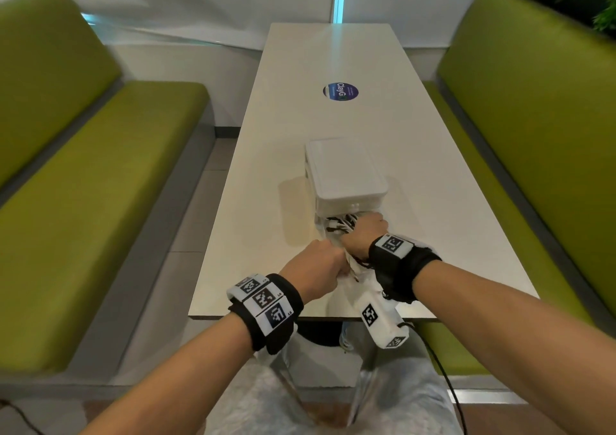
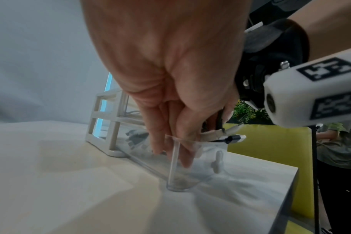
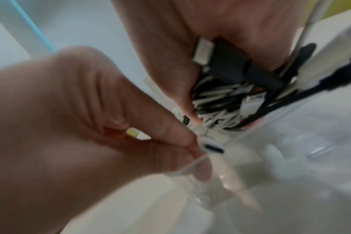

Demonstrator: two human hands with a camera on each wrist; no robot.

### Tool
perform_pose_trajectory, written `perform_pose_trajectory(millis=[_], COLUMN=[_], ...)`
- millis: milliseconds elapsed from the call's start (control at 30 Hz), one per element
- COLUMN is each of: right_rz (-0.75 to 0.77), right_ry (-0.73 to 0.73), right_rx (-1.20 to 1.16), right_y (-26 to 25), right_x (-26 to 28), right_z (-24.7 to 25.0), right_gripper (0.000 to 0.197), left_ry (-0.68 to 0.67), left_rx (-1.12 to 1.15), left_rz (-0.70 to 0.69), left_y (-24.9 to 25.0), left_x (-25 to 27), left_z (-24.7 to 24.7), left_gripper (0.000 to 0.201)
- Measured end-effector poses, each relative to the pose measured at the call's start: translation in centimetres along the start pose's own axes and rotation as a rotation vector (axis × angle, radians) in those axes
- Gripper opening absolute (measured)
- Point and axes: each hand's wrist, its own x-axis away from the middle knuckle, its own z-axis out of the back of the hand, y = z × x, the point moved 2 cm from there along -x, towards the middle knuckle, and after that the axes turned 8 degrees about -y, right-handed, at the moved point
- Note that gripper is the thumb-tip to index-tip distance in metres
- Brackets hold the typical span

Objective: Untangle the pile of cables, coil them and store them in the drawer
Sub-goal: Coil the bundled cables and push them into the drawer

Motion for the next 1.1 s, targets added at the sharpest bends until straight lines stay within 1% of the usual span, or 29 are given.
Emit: perform_pose_trajectory(millis=[67, 167, 233, 300, 333, 433, 467, 500, 533, 567, 600, 633, 667, 733, 800, 900, 933, 967, 1033, 1067, 1100], right_rz=[0.015, 0.033, 0.037, 0.034, 0.029, 0.038, 0.039, 0.038, 0.042, 0.057, 0.079, 0.102, 0.095, 0.049, 0.054, 0.132, 0.147, 0.134, 0.095, 0.102, 0.118], right_ry=[0.011, 0.036, 0.081, 0.116, 0.101, 0.043, 0.029, 0.016, 0.009, 0.0, -0.009, -0.011, -0.019, -0.046, -0.082, -0.098, -0.093, -0.107, -0.193, -0.253, -0.304], right_rx=[0.006, 0.064, 0.069, 0.045, 0.055, 0.096, 0.121, 0.146, 0.156, 0.142, 0.117, 0.113, 0.112, 0.107, 0.103, 0.197, 0.23, 0.229, 0.206, 0.199, 0.193], right_y=[0.0, 0.2, 0.4, 0.4, 0.2, -0.1, -0.1, 0.0, 0.1, 0.2, 0.2, 0.3, 0.3, 0.3, 0.2, 0.1, 0.2, 0.3, 0.5, 0.6, 0.7], right_x=[-0.3, -0.3, -0.2, -0.2, -0.1, -0.3, -0.3, -0.3, -0.4, -0.4, -0.3, -0.3, -0.3, -0.1, 0.1, 1.0, 1.1, 1.0, 1.3, 1.4, 1.4], right_z=[0.2, -0.5, -1.3, -1.7, -1.8, -1.6, -1.5, -1.4, -1.2, -1.2, -1.2, -1.2, -1.1, -0.9, -0.6, 0.1, 0.3, 0.5, 1.4, 2.0, 2.7], right_gripper=[0.073, 0.064, 0.057, 0.055, 0.057, 0.071, 0.075, 0.077, 0.077, 0.074, 0.07, 0.069, 0.073, 0.085, 0.091, 0.083, 0.081, 0.084, 0.1, 0.1, 0.089], left_ry=[-0.017, -0.007, -0.002, 0.009, 0.013, 0.009, 0.004, 0.027, 0.09, 0.193, 0.306, 0.384, 0.406, 0.321, 0.238, 0.213, 0.211, 0.203, 0.187, 0.185, 0.19], left_rx=[0.004, 0.04, 0.047, 0.061, 0.073, 0.105, 0.148, 0.22, 0.294, 0.346, 0.355, 0.33, 0.283, 0.191, 0.134, 0.041, 0.017, -0.009, -0.087, -0.124, -0.135], left_rz=[0.004, -0.017, -0.034, -0.039, -0.045, -0.077, -0.081, -0.076, -0.058, -0.034, -0.006, 0.007, -0.005, -0.087, -0.141, -0.136, -0.128, -0.116, -0.079, -0.071, -0.073], left_y=[0.1, -0.5, -0.9, -1.0, -1.1, -1.3, -1.5, -1.8, -2.3, -2.8, -3.3, -3.6, -3.7, -3.2, -2.7, -2.6, -2.6, -2.7, -2.8, -3.0, -3.1], left_x=[0.2, 0.0, -0.2, -0.2, -0.3, -0.2, 0.0, 0.1, 0.2, 0.2, 0.3, 0.2, 0.0, -0.8, -2.0, -3.7, -4.1, -4.5, -4.7, -4.8, -4.8], left_z=[0.0, -0.5, -0.7, -0.7, -0.7, -0.4, -0.2, 0.2, 0.8, 1.3, 1.7, 2.1, 2.3, 2.3, 2.0, 1.5, 1.4, 1.2, 1.2, 1.2, 1.1], left_gripper=[0.018, 0.027, 0.025, 0.024, 0.024, 0.027, 0.025, 0.021, 0.017, 0.015, 0.017, 0.023, 0.032, 0.05, 0.058, 0.063, 0.063, 0.061, 0.05, 0.044, 0.043])
